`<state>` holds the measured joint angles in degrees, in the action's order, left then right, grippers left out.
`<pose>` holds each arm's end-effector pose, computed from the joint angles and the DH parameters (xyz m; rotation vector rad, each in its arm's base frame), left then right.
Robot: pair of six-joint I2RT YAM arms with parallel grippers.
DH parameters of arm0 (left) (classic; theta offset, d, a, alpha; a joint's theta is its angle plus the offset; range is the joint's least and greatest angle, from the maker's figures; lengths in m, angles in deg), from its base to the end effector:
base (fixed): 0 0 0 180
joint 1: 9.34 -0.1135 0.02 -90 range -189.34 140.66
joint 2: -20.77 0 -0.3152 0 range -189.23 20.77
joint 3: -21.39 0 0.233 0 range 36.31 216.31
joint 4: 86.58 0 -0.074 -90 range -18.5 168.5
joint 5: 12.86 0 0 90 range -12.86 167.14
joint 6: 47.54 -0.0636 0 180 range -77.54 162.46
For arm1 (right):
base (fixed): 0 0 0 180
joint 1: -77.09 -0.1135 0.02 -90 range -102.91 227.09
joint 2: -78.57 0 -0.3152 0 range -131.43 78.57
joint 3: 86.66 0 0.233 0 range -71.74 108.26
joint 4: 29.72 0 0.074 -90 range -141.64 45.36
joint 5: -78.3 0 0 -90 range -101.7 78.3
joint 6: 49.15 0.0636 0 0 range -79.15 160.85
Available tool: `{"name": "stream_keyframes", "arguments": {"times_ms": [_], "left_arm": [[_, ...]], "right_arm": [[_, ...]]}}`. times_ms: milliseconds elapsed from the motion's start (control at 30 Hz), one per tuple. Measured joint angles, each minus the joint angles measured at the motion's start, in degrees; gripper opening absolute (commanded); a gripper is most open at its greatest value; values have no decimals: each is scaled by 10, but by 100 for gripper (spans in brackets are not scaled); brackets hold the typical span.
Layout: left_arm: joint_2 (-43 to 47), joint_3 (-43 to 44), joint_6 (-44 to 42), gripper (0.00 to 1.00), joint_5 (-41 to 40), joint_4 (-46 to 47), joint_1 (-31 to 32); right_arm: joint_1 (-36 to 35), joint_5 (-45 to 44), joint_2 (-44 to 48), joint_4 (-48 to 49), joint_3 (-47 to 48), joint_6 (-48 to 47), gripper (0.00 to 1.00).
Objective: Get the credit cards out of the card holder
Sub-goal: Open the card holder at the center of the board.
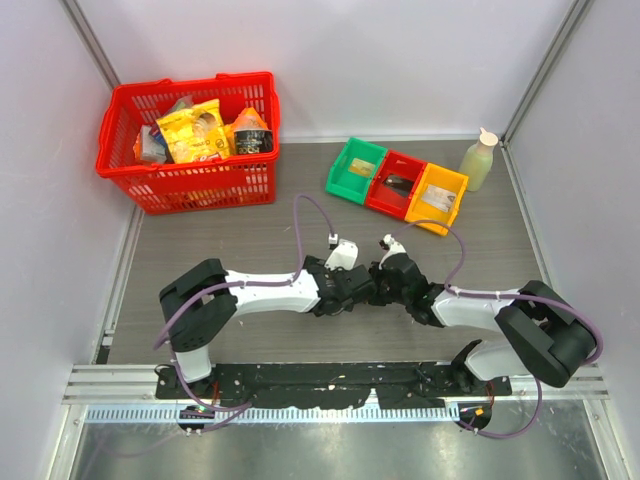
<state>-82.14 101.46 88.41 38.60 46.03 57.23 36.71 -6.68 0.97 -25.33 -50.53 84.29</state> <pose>0.1743 -0.3026 0.2138 0.2853 2.3844 0.1181 0.1765 0.1574 0.1842 0.0116 2.3687 0.8645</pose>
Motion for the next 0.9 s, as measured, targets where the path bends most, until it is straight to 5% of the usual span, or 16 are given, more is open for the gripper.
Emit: {"name": "stream_keyframes", "arguments": {"times_ms": [267, 900], "left_arm": [[-7, 0, 0, 98, -3, 0, 2], [94, -41, 0, 63, -15, 4, -50]], "right_arm": [[0, 0, 1, 3, -3, 0, 0], [0, 0, 5, 3, -7, -2, 0]]}}
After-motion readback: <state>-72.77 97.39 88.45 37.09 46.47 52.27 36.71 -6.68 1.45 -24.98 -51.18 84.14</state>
